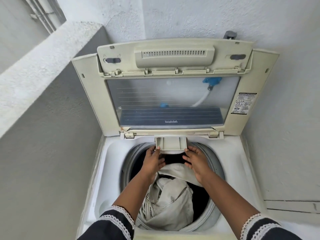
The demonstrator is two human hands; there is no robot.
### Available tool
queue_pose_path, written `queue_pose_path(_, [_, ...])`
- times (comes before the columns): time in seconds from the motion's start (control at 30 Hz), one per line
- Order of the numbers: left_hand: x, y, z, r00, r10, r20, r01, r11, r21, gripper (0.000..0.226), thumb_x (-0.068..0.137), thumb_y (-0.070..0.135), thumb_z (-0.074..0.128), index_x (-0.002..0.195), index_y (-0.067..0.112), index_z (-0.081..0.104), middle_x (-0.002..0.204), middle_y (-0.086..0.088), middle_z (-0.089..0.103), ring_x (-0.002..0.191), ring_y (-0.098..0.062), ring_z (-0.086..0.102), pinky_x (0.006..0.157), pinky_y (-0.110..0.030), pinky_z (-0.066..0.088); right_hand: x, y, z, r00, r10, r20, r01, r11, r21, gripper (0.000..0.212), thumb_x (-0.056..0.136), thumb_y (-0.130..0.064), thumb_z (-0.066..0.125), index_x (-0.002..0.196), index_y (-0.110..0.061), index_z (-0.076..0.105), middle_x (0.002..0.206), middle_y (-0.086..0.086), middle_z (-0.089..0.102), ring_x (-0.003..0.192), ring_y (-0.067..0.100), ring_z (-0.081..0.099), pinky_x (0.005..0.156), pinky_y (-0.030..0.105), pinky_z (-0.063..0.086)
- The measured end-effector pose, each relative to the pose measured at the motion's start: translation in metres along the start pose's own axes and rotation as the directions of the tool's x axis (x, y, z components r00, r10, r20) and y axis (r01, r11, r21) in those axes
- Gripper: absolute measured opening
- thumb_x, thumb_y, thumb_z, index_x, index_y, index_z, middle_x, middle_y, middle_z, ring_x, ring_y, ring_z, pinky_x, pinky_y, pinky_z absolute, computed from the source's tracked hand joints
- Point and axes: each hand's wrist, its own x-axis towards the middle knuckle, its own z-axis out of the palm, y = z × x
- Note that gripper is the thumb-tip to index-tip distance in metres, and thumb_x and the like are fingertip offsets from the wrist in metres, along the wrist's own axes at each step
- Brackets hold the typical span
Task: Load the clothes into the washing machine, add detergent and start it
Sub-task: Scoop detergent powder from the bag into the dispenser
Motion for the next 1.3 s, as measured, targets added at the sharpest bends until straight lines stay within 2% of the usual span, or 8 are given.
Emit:
queue_pose_path(0.07, [-0.006,0.004,-0.004,1.0,0.001,-0.004,-0.001,1.0,0.02,0.042,0.1,0.034,0.052,0.139,0.021,0.04,0.131,-0.012,0.056,0.118,-0.029,0.058,0.089,-0.038,0.054,-0.005,-0.003,-0.002,1.0,-0.001,0.013,0.002,0.998,-0.056,0.024,0.096,-0.021,0.063,0.119,-0.025,0.057,0.123,0.001,0.062,0.109,0.021,0.06,0.077,0.034,0.047])
queue_pose_path(0.17, [-0.022,0.01,-0.006,0.999,0.016,-0.046,-0.012,0.995,0.095,0.042,0.097,0.029,0.057,0.136,0.025,0.041,0.123,-0.004,0.062,0.115,-0.019,0.06,0.084,-0.038,0.05,-0.013,-0.004,-0.003,1.0,-0.02,-0.009,0.018,0.99,-0.141,0.049,0.094,-0.024,0.065,0.139,-0.023,0.046,0.135,0.0,0.054,0.118,0.019,0.055,0.087,0.035,0.047])
queue_pose_path(0.43, [-0.094,0.022,-0.003,0.976,0.194,-0.099,-0.167,0.958,0.233,0.024,0.098,0.019,0.055,0.121,0.016,0.052,0.097,0.004,0.063,0.085,-0.006,0.059,0.063,-0.025,0.045,-0.061,-0.025,0.003,0.978,-0.117,-0.172,0.086,0.98,-0.179,0.028,0.083,-0.018,0.07,0.11,-0.021,0.062,0.128,0.009,0.052,0.089,0.016,0.057,0.065,0.03,0.043])
queue_pose_path(0.53, [-0.122,0.023,-0.008,0.963,0.254,-0.088,-0.227,0.943,0.244,0.019,0.098,0.014,0.055,0.117,0.012,0.053,0.092,0.005,0.061,0.08,-0.003,0.058,0.065,-0.023,0.046,-0.082,-0.035,0.001,0.979,-0.163,-0.125,0.143,0.978,-0.152,0.021,0.085,-0.014,0.067,0.106,-0.017,0.062,0.123,0.01,0.058,0.087,0.014,0.056,0.06,0.027,0.039])
queue_pose_path(0.67, [-0.151,0.017,-0.014,0.951,0.297,-0.084,-0.268,0.93,0.25,0.02,0.097,0.013,0.056,0.117,0.01,0.055,0.095,0.001,0.059,0.082,-0.006,0.057,0.068,-0.026,0.048,-0.112,-0.046,-0.005,0.986,-0.162,0.031,0.165,0.973,-0.161,0.016,0.091,-0.017,0.063,0.107,-0.019,0.06,0.122,0.006,0.06,0.113,0.022,0.055,0.081,0.035,0.043])
queue_pose_path(0.87, [-0.187,0.0,-0.012,0.925,0.375,-0.059,-0.35,0.902,0.252,0.019,0.097,0.014,0.058,0.115,0.012,0.057,0.099,-0.003,0.062,0.087,-0.011,0.061,0.079,-0.039,0.051,-0.146,-0.059,-0.001,0.967,-0.195,0.163,0.233,0.937,-0.26,0.017,0.09,-0.02,0.063,0.107,-0.019,0.061,0.117,0.002,0.061,0.109,0.021,0.055,0.08,0.036,0.044])
queue_pose_path(1.03, [-0.219,-0.006,-0.024,0.843,0.534,-0.06,-0.485,0.804,0.344,0.017,0.095,0.015,0.06,0.112,0.018,0.062,0.102,0.003,0.066,0.09,-0.005,0.065,0.073,-0.02,0.052,-0.164,-0.061,0.014,0.934,-0.253,0.252,0.316,0.914,-0.253,0.022,0.091,-0.019,0.064,0.111,-0.02,0.058,0.101,0.002,0.061,0.09,0.018,0.057,0.072,0.031,0.044])
queue_pose_path(1.3, [-0.279,0.024,-0.077,0.615,0.784,-0.089,-0.63,0.556,0.543,0.024,0.094,0.023,0.063,0.117,0.029,0.058,0.127,0.008,0.055,0.115,-0.002,0.054,0.086,-0.01,0.044,-0.218,-0.054,0.062,0.813,-0.283,0.509,0.444,0.867,-0.227,0.013,0.092,-0.02,0.064,0.104,-0.022,0.063,0.111,-0.001,0.068,0.097,0.019,0.064,0.083,0.036,0.049])
